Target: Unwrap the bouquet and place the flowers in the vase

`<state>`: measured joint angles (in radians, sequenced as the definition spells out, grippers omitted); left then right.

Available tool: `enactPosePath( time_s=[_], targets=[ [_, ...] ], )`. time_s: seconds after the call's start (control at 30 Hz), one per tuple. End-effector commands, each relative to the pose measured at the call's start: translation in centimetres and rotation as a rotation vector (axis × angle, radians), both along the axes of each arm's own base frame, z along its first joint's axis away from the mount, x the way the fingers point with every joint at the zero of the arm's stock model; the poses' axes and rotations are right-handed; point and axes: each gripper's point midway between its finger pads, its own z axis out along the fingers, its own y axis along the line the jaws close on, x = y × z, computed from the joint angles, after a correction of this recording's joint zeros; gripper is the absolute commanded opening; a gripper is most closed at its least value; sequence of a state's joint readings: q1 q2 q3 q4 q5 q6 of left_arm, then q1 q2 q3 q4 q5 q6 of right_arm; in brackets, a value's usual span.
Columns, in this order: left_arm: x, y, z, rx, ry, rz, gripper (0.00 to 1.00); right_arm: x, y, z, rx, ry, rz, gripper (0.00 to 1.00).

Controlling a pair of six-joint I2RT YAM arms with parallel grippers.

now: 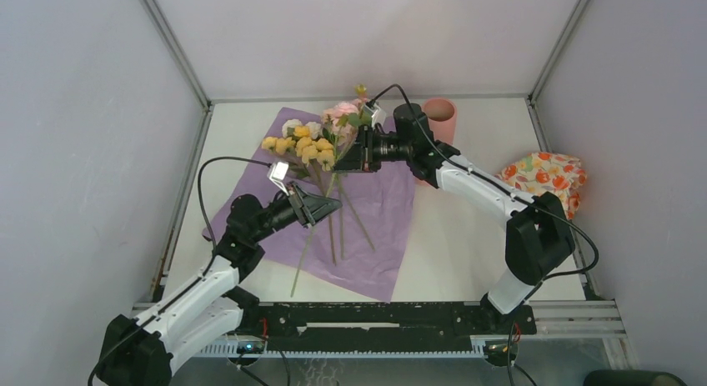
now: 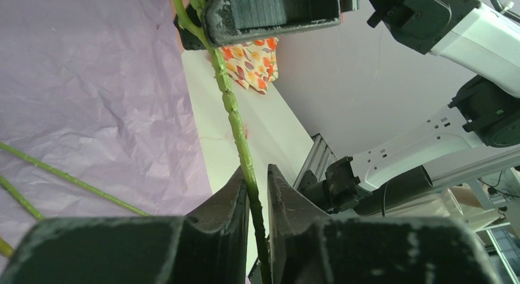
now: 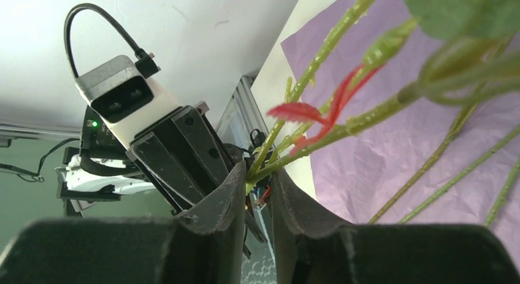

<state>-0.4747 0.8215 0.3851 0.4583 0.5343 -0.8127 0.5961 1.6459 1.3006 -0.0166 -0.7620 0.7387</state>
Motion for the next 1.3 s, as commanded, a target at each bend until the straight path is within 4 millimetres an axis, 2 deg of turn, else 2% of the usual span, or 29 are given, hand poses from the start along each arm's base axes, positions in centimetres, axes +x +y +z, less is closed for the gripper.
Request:
enactPosePath(
  time_s=[0.0,0.17,0.33,0.37,0.53,0.6,0.7,0.77,0.87,0.93,1.0,1.07,1.17,1.27],
  targets=[
    [-2.4,-1.8,2.6,-0.056,-0.105,-0.130,0.20,1.2,1.2,2.4,0.073,-0.071,-0.005,0.27],
    [-2.9,-3.1,2.6,-0.054,-0.102,-0.174,0.20,0.9,1.6,2.1,0.074,-0.063,0.009,0.33],
    [-3.1,-4.1,2.8,-0.072,-0.098,-0.203,0.21,0.7,1.7,1.7,0.066,-0.054,0.020,0.34],
    [-3.1,-4.2,2.8,-0.074,-0.095,-0.207,0.21,0.6,1.7,1.7,0.065,-0.055,0.021,0.32],
    [-2.8,-4.4,2.5,-0.071,-0.076,-0.197,0.26,0.4,1.6,1.9,0.047,-0.084,0.010,0.08],
    [-2.6,-4.3,2.1,-0.055,-0.060,-0.183,0.34,0.4,1.3,2.2,0.037,-0.104,-0.004,0.02],
    [-2.5,-4.1,1.9,-0.029,-0.048,-0.170,0.42,0.7,0.4,3.0,0.025,-0.146,-0.032,0.00],
    [-2.8,-3.9,2.5,-0.028,-0.054,-0.171,0.48,0.8,-0.5,3.1,-0.001,-0.152,-0.054,0.00],
    [-2.8,-3.3,3.3,-0.003,-0.057,-0.137,0.51,0.8,-2.0,3.7,-0.036,-0.187,-0.086,0.00],
    [-1.7,-2.0,3.4,0.048,-0.047,-0.030,0.55,0.5,-2.7,3.9,-0.058,-0.215,-0.089,0.00],
    [0.6,0.4,3.6,0.103,-0.032,0.164,0.65,-0.1,-3.2,4.0,-0.075,-0.230,-0.082,0.00],
    [2.0,2.1,3.8,0.121,-0.020,0.283,0.72,-1.0,-3.3,4.2,-0.085,-0.240,-0.061,0.00],
    [3.7,3.1,5.1,0.051,-0.007,0.335,0.75,-2.8,-3.1,4.0,-0.104,-0.251,-0.009,0.00],
    [5.0,2.6,7.0,-0.059,-0.014,0.291,0.76,-4.8,-2.5,3.9,-0.114,-0.270,0.054,0.00]
  ],
)
